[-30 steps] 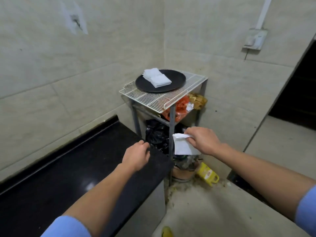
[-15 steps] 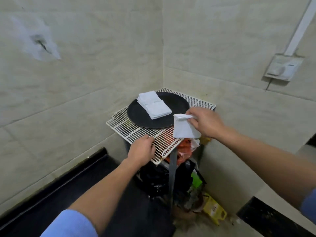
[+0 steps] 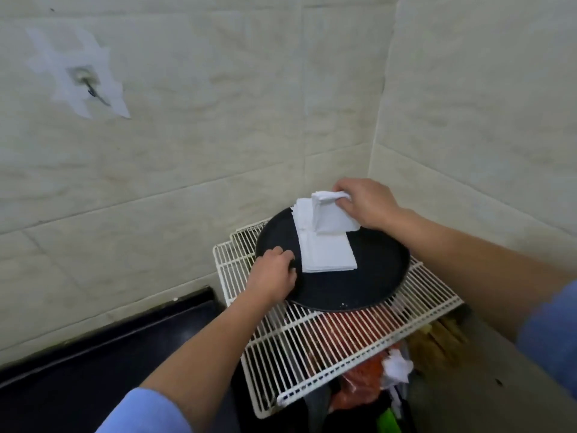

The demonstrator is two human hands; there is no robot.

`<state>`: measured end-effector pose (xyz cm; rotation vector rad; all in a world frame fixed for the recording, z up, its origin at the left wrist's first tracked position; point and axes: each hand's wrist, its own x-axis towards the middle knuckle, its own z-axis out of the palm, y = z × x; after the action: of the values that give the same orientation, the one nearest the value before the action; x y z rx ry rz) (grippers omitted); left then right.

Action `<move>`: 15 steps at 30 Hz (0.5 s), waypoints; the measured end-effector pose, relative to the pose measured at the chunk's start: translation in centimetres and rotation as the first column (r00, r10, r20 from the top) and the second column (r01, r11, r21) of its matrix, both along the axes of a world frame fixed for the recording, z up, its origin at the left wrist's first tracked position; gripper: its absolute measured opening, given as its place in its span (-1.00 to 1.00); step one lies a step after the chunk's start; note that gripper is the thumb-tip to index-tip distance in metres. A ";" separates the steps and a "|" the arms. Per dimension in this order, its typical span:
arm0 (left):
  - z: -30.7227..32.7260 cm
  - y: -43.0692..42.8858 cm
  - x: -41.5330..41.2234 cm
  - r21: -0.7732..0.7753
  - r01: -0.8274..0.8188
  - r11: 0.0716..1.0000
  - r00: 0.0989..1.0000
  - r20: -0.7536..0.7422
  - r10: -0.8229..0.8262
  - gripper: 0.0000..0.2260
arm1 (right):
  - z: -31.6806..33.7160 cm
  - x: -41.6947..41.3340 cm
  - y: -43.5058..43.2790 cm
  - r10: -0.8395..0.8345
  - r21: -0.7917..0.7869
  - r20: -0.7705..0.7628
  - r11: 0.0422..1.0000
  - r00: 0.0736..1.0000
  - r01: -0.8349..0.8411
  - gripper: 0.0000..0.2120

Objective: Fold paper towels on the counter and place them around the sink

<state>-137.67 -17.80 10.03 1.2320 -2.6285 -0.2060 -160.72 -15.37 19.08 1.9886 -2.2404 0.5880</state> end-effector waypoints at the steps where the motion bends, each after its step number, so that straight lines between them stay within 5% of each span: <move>1: -0.2 -0.3 -0.7 0.013 -0.027 1.000 1.000 0.004 0.027 -0.77 | -0.3 -0.6 -1.2 0.035 0.014 0.005 0.999 0.999 -0.035 -0.83; 15: -4.3 -0.9 -3.2 -0.027 -0.215 0.976 0.972 -0.098 0.212 -0.79 | -5.9 -4.6 -14.6 0.145 0.178 0.136 0.970 0.980 -0.168 -0.83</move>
<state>-140.89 -18.69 5.76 1.4429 -2.3875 -0.1714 -165.33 -29.97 13.16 2.2983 -2.3003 0.5435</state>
